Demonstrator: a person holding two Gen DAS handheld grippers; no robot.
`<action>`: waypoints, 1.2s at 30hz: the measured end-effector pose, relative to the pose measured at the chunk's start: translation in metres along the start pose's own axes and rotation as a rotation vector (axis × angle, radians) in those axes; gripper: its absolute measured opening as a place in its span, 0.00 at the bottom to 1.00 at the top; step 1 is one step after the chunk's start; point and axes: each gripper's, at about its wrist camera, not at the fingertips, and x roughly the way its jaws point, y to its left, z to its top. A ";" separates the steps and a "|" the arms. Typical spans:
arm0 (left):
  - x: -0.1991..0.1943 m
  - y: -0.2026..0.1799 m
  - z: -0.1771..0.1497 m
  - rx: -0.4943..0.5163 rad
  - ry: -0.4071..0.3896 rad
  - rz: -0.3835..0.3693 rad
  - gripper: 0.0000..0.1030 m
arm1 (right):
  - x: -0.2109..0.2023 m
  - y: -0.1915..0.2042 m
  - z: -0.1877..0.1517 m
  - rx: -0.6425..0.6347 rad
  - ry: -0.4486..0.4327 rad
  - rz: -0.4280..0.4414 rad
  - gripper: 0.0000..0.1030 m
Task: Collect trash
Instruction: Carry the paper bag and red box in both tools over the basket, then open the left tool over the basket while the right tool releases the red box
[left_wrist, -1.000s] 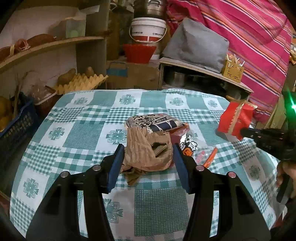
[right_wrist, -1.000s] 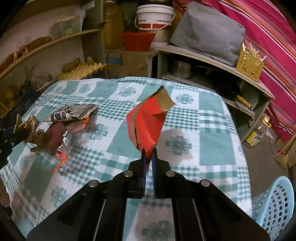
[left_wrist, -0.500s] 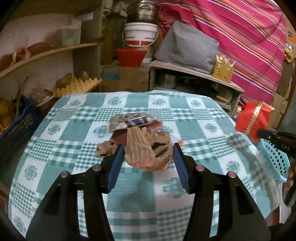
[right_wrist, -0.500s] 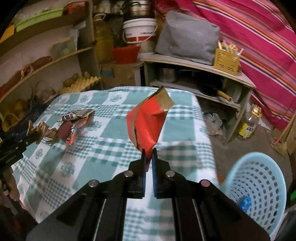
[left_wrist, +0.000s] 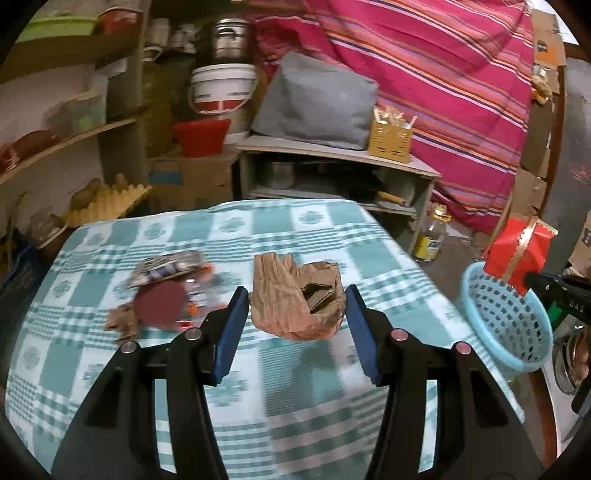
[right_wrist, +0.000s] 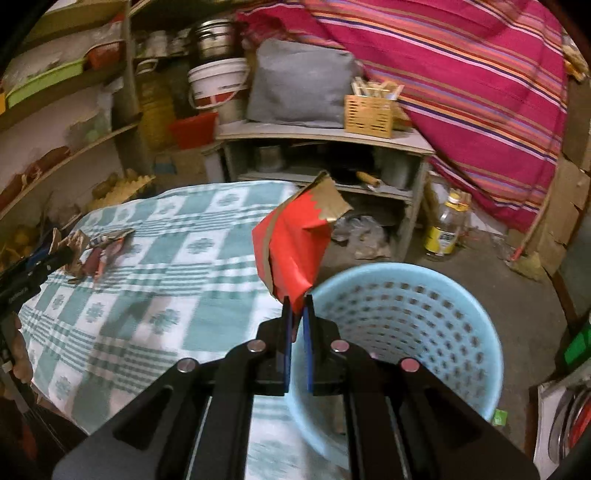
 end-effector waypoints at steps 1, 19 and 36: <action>0.001 -0.010 0.001 0.005 -0.001 -0.010 0.51 | -0.003 -0.010 -0.002 0.007 0.000 -0.008 0.05; 0.046 -0.168 -0.003 0.142 0.023 -0.223 0.51 | -0.028 -0.117 -0.033 0.109 0.007 -0.152 0.05; 0.066 -0.237 0.005 0.197 0.019 -0.309 0.61 | -0.013 -0.131 -0.030 0.137 0.012 -0.130 0.05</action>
